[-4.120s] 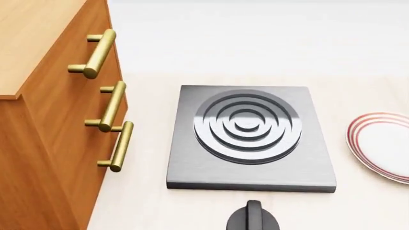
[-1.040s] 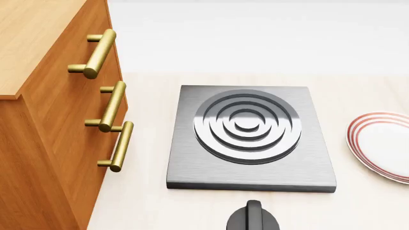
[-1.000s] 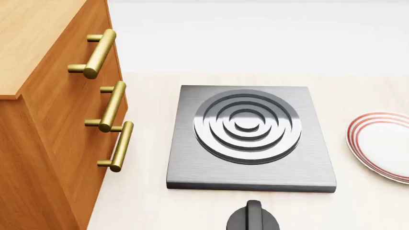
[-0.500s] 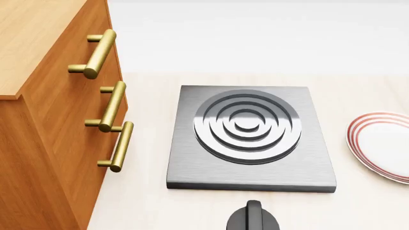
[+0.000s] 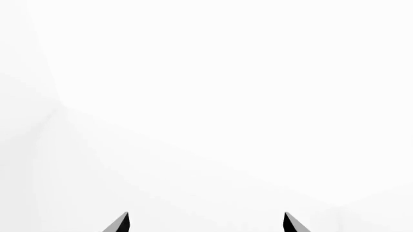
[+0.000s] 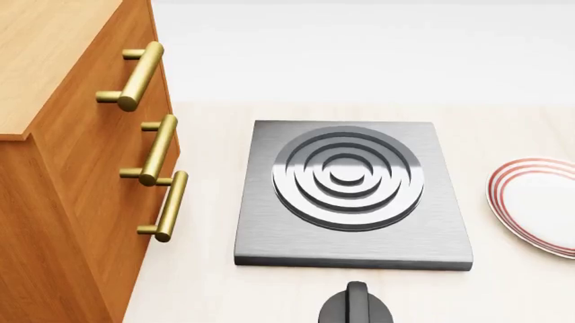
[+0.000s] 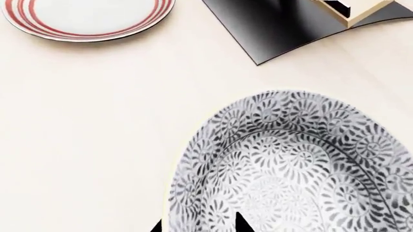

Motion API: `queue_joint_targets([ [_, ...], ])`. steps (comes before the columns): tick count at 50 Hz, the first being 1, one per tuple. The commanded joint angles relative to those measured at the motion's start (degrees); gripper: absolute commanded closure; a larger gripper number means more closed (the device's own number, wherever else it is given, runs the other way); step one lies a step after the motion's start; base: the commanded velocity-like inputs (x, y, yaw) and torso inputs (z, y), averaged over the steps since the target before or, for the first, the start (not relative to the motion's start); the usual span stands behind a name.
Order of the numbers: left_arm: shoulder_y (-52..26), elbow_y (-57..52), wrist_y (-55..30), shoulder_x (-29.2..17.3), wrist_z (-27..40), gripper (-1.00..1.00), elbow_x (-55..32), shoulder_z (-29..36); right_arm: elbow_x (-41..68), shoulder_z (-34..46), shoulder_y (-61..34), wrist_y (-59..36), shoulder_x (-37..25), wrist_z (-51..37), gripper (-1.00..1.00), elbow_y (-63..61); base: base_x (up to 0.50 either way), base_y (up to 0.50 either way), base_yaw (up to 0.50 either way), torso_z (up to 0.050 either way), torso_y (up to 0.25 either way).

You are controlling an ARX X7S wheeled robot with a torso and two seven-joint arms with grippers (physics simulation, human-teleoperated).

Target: Put the bowl on the stove.

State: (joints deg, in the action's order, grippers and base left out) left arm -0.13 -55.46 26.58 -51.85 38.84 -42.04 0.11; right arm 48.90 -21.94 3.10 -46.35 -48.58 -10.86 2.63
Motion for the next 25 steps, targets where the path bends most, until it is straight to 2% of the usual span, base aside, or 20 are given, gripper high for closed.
queue_joint_targets([
  [1,0.05,-0.02,-0.02,0.85,-1.32,-1.0,0.69,-1.11,-0.79,-0.83,1.67,1.22,1.81,0.95,1.0,0.1,0.0,0.0,0.0,-0.015,0.0],
  [15,0.09,0.03,0.28,0.49,-0.99,-1.0,0.58,-1.17,-0.19,-3.33,4.82,1.81,2.19,1.2,1.0,-1.11,0.0,0.0,0.0,0.0,0.0],
  [25,0.22,0.41,0.64,0.37,-1.06,-1.0,0.6,-1.19,2.62,-9.94,9.29,1.06,-0.12,2.19,1.0,-6.41,0.0,0.0,0.0,0.0,0.0],
])
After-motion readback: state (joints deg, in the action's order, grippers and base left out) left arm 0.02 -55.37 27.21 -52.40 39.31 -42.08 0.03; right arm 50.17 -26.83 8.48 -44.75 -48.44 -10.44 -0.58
